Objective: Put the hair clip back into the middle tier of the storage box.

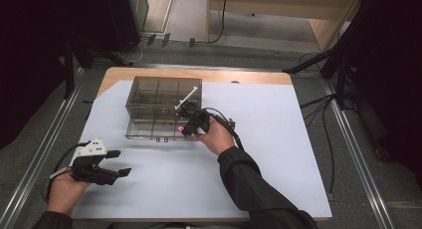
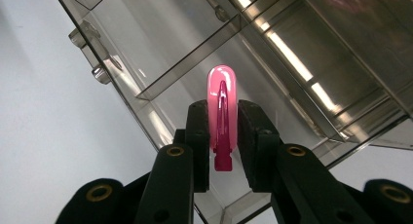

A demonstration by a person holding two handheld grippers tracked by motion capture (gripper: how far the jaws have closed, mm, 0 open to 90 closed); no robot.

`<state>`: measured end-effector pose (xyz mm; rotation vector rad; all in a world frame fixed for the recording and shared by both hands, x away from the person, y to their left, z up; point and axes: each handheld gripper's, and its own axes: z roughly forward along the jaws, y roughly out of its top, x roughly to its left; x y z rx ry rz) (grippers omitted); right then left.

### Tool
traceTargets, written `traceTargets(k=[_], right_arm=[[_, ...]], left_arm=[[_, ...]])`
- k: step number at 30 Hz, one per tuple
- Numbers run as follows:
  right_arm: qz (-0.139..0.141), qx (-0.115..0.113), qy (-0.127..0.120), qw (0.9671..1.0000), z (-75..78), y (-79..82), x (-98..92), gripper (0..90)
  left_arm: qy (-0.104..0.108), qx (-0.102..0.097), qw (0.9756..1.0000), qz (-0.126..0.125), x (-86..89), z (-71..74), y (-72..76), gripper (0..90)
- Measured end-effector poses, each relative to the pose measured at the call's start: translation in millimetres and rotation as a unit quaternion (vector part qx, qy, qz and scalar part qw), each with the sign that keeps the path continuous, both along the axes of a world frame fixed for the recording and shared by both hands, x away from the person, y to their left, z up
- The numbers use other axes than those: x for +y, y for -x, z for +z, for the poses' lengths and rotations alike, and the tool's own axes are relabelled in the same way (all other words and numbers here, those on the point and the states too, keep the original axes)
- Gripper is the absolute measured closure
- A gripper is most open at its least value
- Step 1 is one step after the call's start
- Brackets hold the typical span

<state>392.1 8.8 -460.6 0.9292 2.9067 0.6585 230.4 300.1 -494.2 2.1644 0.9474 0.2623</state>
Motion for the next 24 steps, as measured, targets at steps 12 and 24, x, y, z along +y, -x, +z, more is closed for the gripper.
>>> traceTargets(k=[12, 24], right_arm=[[-0.001, -0.001, -0.003, 1.0000, 1.1, -0.3, -0.8, 75.1], [0.000, -0.012, -0.041, 0.9991, 12.7, 1.6, -6.0, 65.1]], left_arm=[[-0.001, 0.000, 1.0000, 0.000, 0.2, 0.1, -0.1, 24.0], [-0.002, -0.001, 1.0000, -0.001, -0.1, 0.0, -0.4, 23.9]])
